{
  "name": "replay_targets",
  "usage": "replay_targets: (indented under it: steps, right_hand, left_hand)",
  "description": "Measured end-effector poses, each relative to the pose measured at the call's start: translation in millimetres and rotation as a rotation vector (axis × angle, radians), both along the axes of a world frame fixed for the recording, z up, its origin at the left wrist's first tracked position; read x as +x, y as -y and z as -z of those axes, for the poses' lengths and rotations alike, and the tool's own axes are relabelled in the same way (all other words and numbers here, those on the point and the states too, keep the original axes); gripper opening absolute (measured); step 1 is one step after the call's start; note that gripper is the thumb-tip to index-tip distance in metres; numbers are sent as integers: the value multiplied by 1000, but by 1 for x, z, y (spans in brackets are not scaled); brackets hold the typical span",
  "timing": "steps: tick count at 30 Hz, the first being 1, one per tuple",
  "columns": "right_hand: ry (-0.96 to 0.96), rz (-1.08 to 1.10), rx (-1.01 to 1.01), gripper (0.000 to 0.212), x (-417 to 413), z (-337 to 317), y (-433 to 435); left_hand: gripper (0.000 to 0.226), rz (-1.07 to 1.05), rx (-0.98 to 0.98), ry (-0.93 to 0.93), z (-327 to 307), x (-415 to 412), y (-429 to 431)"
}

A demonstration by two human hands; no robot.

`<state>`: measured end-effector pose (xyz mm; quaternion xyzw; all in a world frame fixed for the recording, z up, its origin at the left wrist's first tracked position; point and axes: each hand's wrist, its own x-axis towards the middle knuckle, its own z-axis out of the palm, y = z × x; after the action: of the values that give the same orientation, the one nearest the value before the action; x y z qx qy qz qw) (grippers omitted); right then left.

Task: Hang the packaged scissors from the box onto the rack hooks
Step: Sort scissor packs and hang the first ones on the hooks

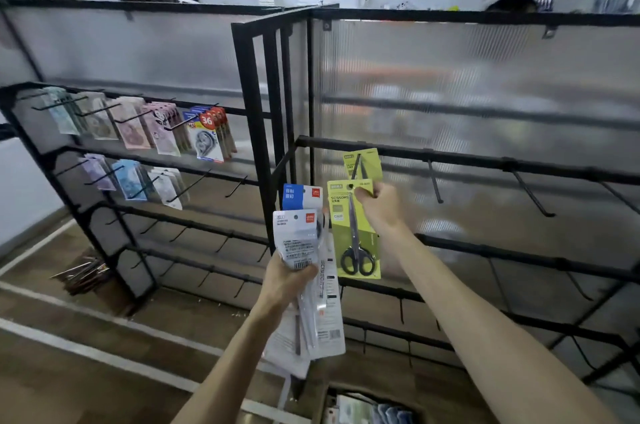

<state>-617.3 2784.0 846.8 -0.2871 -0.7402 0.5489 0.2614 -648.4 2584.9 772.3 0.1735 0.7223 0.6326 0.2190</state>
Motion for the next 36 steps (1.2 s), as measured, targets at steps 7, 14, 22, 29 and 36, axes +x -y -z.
replay_targets:
  steps: [7,14,22,29,36]
  right_hand:
    - [40,131,59,14,-29,10,-22]
    - [133,273,187,25,-74,7,-59]
    - [112,383,223,23,-78,35,-53]
    - [33,-75,153,22,0,66,31]
    - [209,-113,97,38,43,64,35]
  left_hand:
    - [17,30,-32,-31,1,-36,-18]
    - [23,55,1,1,4,-58,-28]
    - [24,149,62,62,14,-57,-23]
    - [33,229,155,13,17,-34,-31]
    - [37,225,235,142,15,12,-40]
